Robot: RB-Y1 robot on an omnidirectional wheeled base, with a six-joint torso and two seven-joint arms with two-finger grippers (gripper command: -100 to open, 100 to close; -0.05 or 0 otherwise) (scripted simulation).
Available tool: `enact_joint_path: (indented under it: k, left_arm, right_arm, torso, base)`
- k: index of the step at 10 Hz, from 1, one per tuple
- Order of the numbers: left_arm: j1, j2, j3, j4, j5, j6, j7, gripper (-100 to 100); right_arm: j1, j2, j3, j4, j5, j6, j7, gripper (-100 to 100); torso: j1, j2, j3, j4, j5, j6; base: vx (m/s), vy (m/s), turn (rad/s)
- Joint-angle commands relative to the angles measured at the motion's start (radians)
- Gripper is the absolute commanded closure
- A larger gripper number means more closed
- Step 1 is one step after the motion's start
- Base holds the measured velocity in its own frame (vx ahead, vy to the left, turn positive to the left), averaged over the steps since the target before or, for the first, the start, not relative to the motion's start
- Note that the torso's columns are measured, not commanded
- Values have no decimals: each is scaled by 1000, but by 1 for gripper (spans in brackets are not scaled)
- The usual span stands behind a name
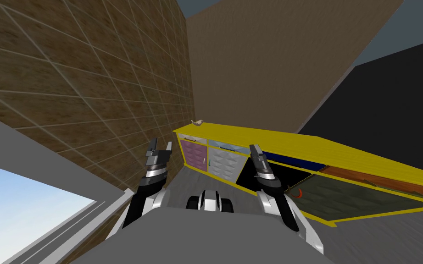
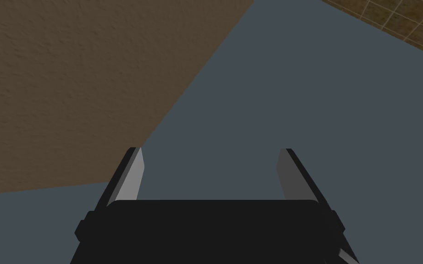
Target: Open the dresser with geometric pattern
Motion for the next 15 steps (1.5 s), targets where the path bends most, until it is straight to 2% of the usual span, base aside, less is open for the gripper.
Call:
enact_joint_path:
  k: [1,2,4,5,7,8,10,11,13,14,15]
  left_arm:
    - [0,0,0,0,0,0,0,0]
    - [0,0,0,0,0,0,0,0]
    - [0,0,0,0,0,0,0,0]
    - [0,0,0,0,0,0,0,0]
    - [0,0,0,0,0,0,0,0]
    - [0,0,0,0,0,0,0,0]
    - [0,0,0,0,0,0,0,0]
    - [0,0,0,0,0,0,0,0]
    - [0,0,0,0,0,0,0,0]
    - [0,0,0,0,0,0,0,0]
    - [0,0,0,0,0,0,0,0]
  right_arm:
    - [-7,-5,-6,13,4,-12,56,-100]
    - [-24,-14,-20,43,13,-37,97,-100]
    - [-24,-14,-20,43,13,-37,130,-100]
    - [-40,-22,-35,75,23,-62,170,-100]
    - [-40,-22,-35,75,23,-62,206,-100]
    - [-57,-30,-50,108,33,-88,245,-100]
    - [-57,-30,-50,108,33,-88,284,-100]
    - [-74,-36,-66,142,43,-115,321,-100]
    - [-74,-36,-66,142,43,-115,364,-100]
    - [-90,-41,-83,178,55,-141,400,-100]
    - [-90,-41,-83,178,55,-141,427,-100]
  torso:
    - [1,0,0,0,0,0]
    - [0,1,0,0,0,0]
    - [1,0,0,0,0,0]
    - [0,1,0,0,0,0]
    - [1,0,0,0,0,0]
    - [0,0,0,0,0,0]
    - [1,0,0,0,0,0]
    - [0,1,0,0,0,0]
    - [1,0,0,0,0,0]
    - [0,1,0,0,0,0]
    - [1,0,0,0,0,0]
  base:
    - [12,21,1]
    - [23,37,-28]
    - [20,28,-7]
    - [19,40,-24]
    - [21,29,-10]
    - [26,34,-31]
    - [19,34,-7]
    - [26,34,-33]
    - [22,32,-8]
    - [18,37,-33]
    - [24,38,-22]
